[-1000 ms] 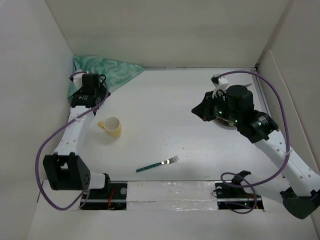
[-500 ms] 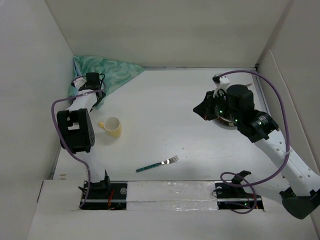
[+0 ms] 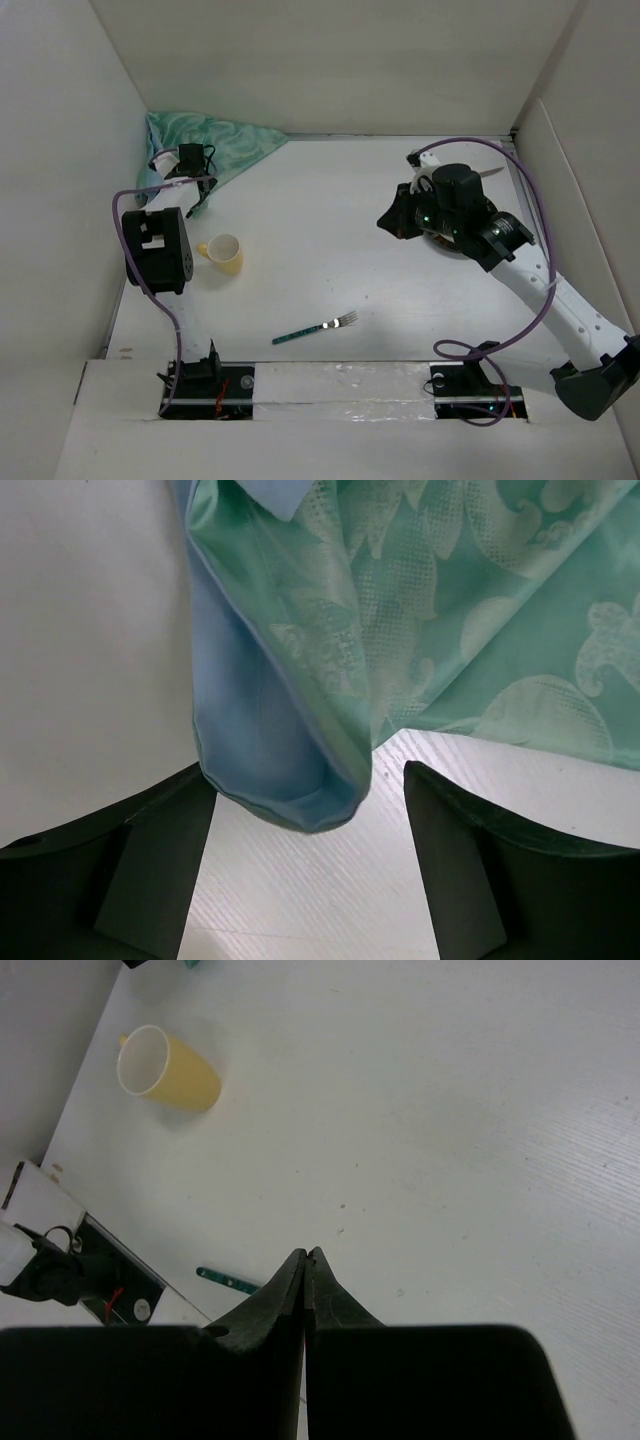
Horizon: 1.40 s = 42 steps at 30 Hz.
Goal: Set the dinner table for one person
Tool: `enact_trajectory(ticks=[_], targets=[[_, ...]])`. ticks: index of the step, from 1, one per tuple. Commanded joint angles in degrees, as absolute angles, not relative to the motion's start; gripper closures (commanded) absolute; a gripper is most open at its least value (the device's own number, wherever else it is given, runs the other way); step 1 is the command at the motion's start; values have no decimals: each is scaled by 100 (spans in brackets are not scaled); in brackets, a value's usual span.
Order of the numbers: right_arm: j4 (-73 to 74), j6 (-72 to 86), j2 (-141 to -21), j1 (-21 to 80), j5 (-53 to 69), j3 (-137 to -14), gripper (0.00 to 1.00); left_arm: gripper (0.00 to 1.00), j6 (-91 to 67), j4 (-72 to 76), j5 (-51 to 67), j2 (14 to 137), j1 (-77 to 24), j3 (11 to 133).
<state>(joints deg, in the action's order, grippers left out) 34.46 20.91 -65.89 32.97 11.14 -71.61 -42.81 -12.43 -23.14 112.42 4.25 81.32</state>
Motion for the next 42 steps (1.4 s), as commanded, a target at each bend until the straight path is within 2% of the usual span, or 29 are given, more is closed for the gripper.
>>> enact_trajectory(ticks=[1,5,8,12,17,20,21,23,26,27,28,31,38,42], targets=[[3217,2101,-6609,3313,1239,-7383,94,27,-4386,-609,-2531,10409,282,7598],[3146,2065,-6636,3366,1222,-7418,94,25,-4351,-369,-2452,10151,281,7356],[3181,1969,-6609,3366,1178,-7462,94,25,-4394,-867,-2408,10449,281,7680],[3243,1916,-6565,3366,1055,-7462,94,32,-4535,-1186,-2399,10889,281,7989],[3278,1898,-6504,3366,984,-7409,91,34,-4632,-1538,-2496,11232,281,8314],[3278,1898,-6521,3313,1046,-7374,91,40,-4606,-1486,-2575,11294,281,8393],[3278,1898,-6556,3313,1063,-7357,91,47,-4588,-1485,-2584,11311,281,8463],[3252,1898,-6583,3313,1107,-7286,91,55,-4562,-1503,-2637,11329,281,8516],[3173,1916,-6662,3313,1169,-7199,90,82,-4387,-1476,-2689,11303,281,8613],[3138,1925,-6706,3313,1169,-7198,90,96,-4316,-1477,-2681,11277,281,8674],[3094,1925,-6784,3313,1160,-7190,90,100,-4202,-1450,-2733,11215,203,8683],[2954,1960,-6925,3313,1099,-7207,83,100,-3868,-1336,-2655,10856,202,8623],[2366,2232,-7610,3261,941,-7488,56,100,-3305,-871,-2180,8952,202,7963],[2101,2443,-8023,3261,870,-7637,49,100,-3076,-940,-1969,8061,202,7717]])
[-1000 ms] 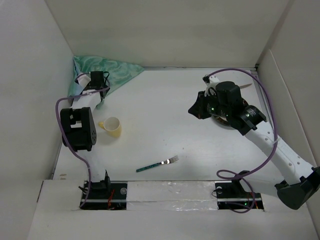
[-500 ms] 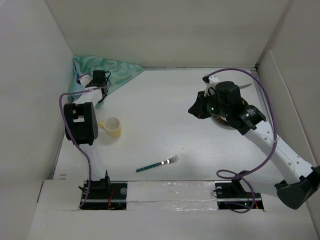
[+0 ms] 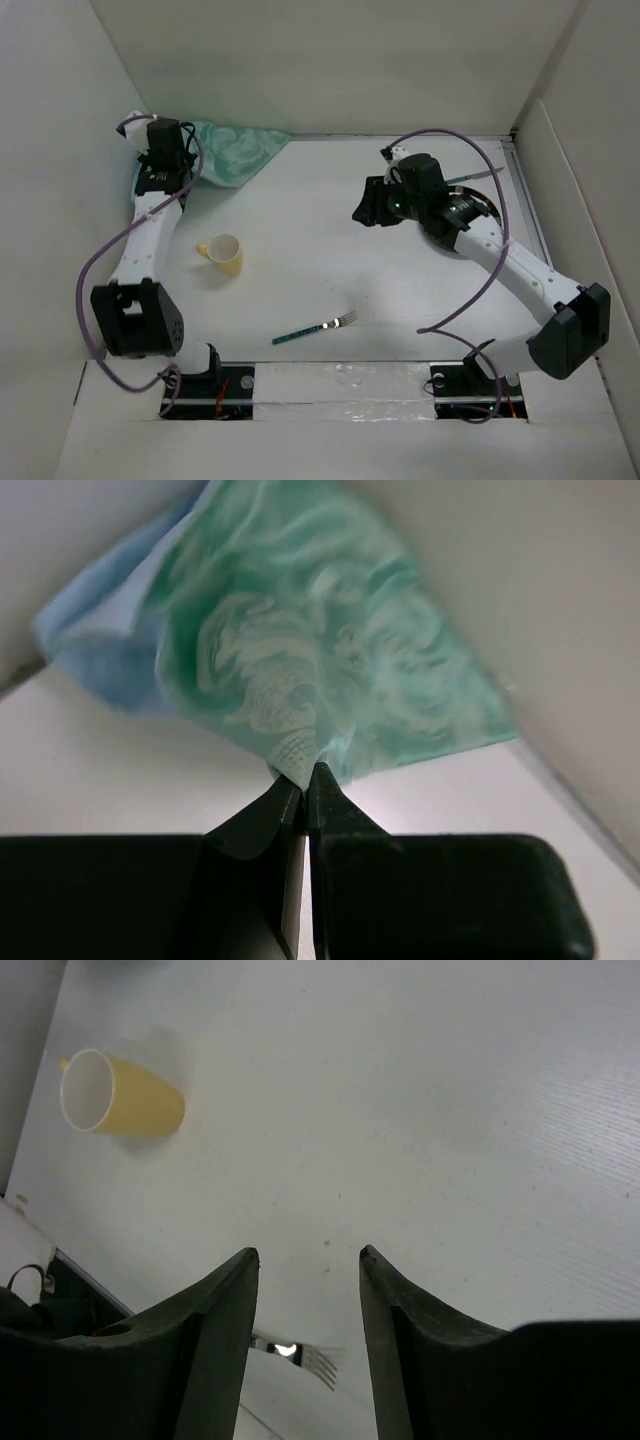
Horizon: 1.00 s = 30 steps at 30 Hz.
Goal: Set the dinner table for one person
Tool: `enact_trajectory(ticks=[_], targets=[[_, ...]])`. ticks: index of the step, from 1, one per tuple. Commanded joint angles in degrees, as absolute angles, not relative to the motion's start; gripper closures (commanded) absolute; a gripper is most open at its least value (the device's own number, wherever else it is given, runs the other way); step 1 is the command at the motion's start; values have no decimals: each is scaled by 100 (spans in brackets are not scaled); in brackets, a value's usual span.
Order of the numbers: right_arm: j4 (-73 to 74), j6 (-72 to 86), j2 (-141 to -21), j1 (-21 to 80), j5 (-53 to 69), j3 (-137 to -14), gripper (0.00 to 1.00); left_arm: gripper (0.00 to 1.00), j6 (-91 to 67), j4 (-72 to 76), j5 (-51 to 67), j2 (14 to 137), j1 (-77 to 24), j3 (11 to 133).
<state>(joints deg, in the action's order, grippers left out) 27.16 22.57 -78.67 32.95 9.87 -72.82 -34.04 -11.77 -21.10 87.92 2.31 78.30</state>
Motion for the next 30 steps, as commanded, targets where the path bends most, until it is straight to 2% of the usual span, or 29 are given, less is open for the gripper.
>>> enact_trajectory(ticks=[1,4,9,19,23,28,30], targets=[[2048,2478,-8103,3261,888,-7707,48,100,-3024,-967,-1951,7894,202,7699],[1759,2688,-8349,3208,914,-7787,42,100,-2989,-941,-1550,7262,263,7620],[1371,2997,-8569,3208,870,-7857,34,100,-3164,-888,-669,7066,264,7988],[1485,3270,-8297,3024,625,-7585,27,100,-3419,-35,1807,7971,-52,9166],[1398,3313,-8130,2866,308,-7339,26,100,-2936,-369,1916,7973,-685,9527],[1284,3366,-8900,2760,123,-7558,27,100,-2647,-666,1434,6945,-686,8597],[1161,3419,-9271,2760,97,-7856,36,100,-2444,-861,1371,6567,-686,8343]])
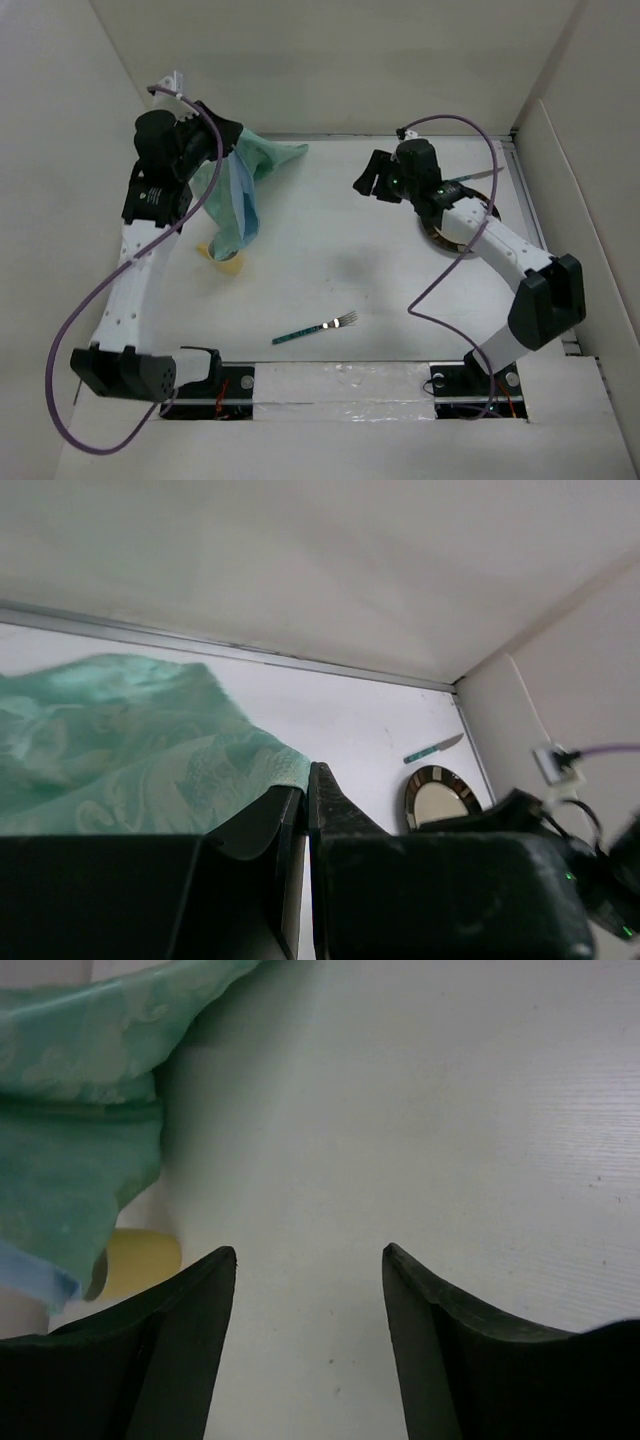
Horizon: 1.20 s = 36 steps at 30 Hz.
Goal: Set the dinner table for one person
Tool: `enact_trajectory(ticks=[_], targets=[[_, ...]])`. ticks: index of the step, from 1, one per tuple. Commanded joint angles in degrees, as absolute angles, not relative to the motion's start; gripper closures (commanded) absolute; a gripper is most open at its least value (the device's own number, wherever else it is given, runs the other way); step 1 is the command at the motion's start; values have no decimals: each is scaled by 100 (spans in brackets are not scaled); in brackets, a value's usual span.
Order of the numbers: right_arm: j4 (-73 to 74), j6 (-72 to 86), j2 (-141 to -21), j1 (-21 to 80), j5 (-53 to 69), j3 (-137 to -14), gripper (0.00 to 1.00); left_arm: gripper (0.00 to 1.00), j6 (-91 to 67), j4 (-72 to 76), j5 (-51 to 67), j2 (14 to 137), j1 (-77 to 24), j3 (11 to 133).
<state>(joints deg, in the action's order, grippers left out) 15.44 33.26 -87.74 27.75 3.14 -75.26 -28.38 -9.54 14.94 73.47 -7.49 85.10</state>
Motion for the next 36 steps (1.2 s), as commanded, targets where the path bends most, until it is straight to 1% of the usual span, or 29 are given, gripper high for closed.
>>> enact_trajectory(ticks=[1,2,3,4,5,7,8,9,11,12,17,20,22,25,28,31,32,35,36], targets=[[1160,3445,-9647,2760,71,-7997,42,100,-2391,-992,1371,6461,-633,8271],[1169,3489,-9824,2760,36,-8259,67,100,-2347,-1071,1354,6251,-633,8218],[1169,3507,-9983,2760,26,-8375,80,100,-2355,-1124,1336,6145,-633,8096],[1125,3550,-10132,2760,35,-8498,85,100,-2373,-1169,1353,6030,-711,8008],[1116,3568,-10395,2760,79,-8586,85,100,-2399,-1186,1362,5751,-712,7911],[1212,3603,-10616,2812,44,-8902,75,100,-2601,-1291,1406,5373,-712,7630],[1256,3630,-10756,2865,-165,-8973,55,100,-2654,-1327,1415,5222,-764,7542],[1266,3630,-10810,2865,-245,-9017,44,100,-2706,-1371,1441,5108,-765,7332],[1292,3796,-10915,2865,-395,-9009,30,100,-2865,-1511,1468,4757,-765,7094],[1318,3884,-11055,2865,-422,-9000,29,100,-2909,-1547,1485,4668,-765,6858],[1828,4323,-11390,3040,-588,-8869,28,100,-3059,-1810,1389,4105,-765,6293],[1802,4588,-11320,3252,-624,-8412,28,100,-3041,-1986,1222,3920,-765,6170],[1723,4745,-11381,3304,-511,-8236,30,100,-3102,-2048,1204,3850,-765,6056],[2003,4877,-11522,3374,-440,-8306,32,100,-3190,-2030,1257,3797,-765,5968],[1916,4957,-11558,3437,-527,-8183,40,100,-3243,-2065,1266,3753,-765,5933],[1995,5018,-11742,3437,-536,-8288,44,100,-3287,-2101,1239,3700,-765,5933],[2065,5071,-11803,3437,-606,-8358,48,100,-3296,-2109,1231,3691,-765,5933],[2206,5203,-12006,3437,-773,-8534,54,100,-3322,-2136,1222,3656,-765,5933],[2197,5229,-12023,3384,-817,-8552,54,100,-3322,-2144,1222,3656,-765,5933]])
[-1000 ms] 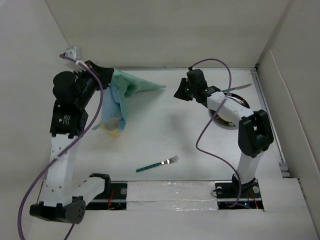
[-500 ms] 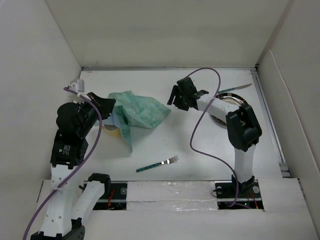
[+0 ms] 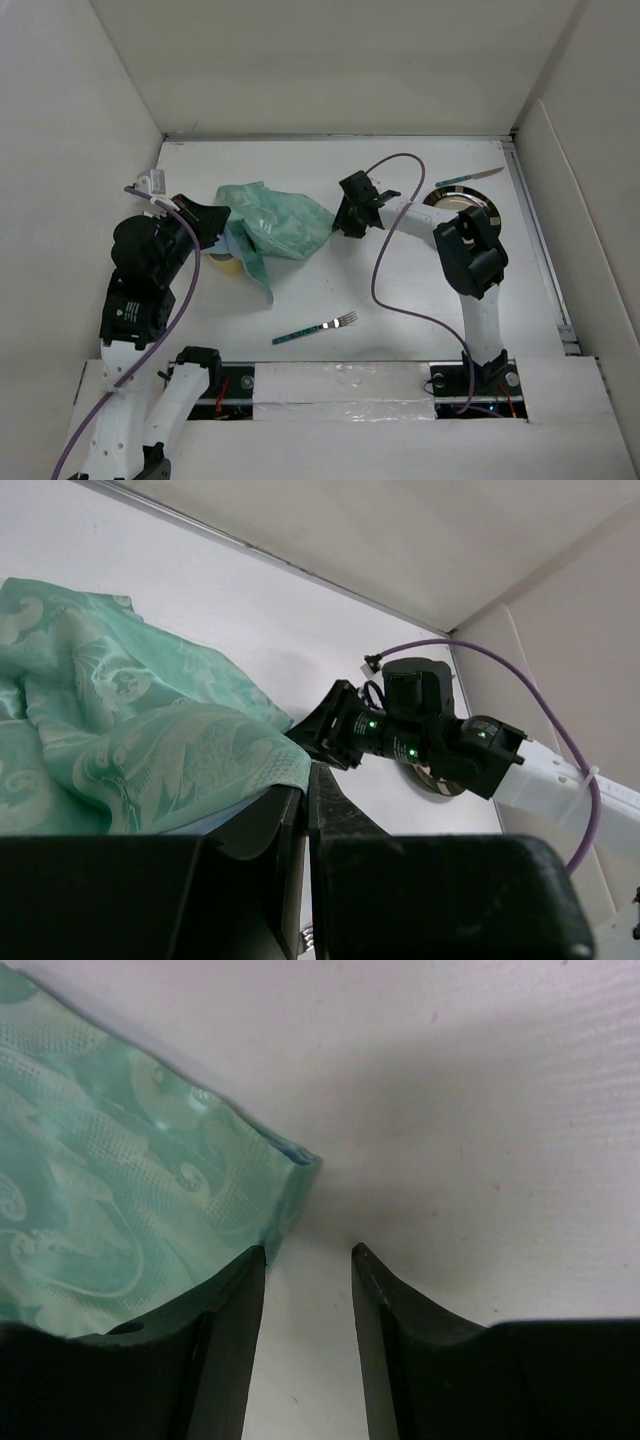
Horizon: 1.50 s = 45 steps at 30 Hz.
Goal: Set the dinner table for one person
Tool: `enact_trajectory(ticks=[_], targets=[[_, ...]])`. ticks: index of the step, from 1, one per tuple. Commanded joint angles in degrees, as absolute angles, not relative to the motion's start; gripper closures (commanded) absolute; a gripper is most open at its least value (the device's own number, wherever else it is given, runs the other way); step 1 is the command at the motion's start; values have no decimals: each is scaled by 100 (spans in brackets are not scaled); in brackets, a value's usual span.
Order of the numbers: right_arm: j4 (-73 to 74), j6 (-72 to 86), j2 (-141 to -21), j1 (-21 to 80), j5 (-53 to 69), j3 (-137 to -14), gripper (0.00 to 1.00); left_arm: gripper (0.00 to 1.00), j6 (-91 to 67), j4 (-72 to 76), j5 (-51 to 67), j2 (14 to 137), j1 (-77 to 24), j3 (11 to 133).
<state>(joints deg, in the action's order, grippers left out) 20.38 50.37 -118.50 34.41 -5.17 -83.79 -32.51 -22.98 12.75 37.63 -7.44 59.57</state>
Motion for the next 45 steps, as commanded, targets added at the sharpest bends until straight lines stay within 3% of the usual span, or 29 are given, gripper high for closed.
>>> enact_trajectory(ticks=[1,7,10,16,18,24,36,45], targets=[[2171,5221,-12050,3384,-861,-8560,54,100,-3331,-2145,1222,3648,-765,5924],[2233,5291,-12313,3331,-791,-8824,60,100,-3340,-2109,1178,3656,-826,5862],[2206,5326,-12366,3331,-756,-8868,68,100,-3313,-2136,1143,3674,-826,5897],[2014,5361,-12419,3331,-782,-9026,88,100,-3234,-2197,1055,3700,-826,5976],[1873,5326,-12323,3279,-914,-8991,99,100,-3217,-2197,1037,3718,-826,6011],[1126,5011,-11577,3103,-1002,-8509,100,100,-3129,-2206,730,3911,-826,6318],[1616,3296,-7587,2576,-1644,-8331,100,100,-3506,-1108,650,5273,-826,7601],[2777,2936,-6715,1890,-1389,-9395,100,100,-4131,-159,1229,6011,-826,7857]])
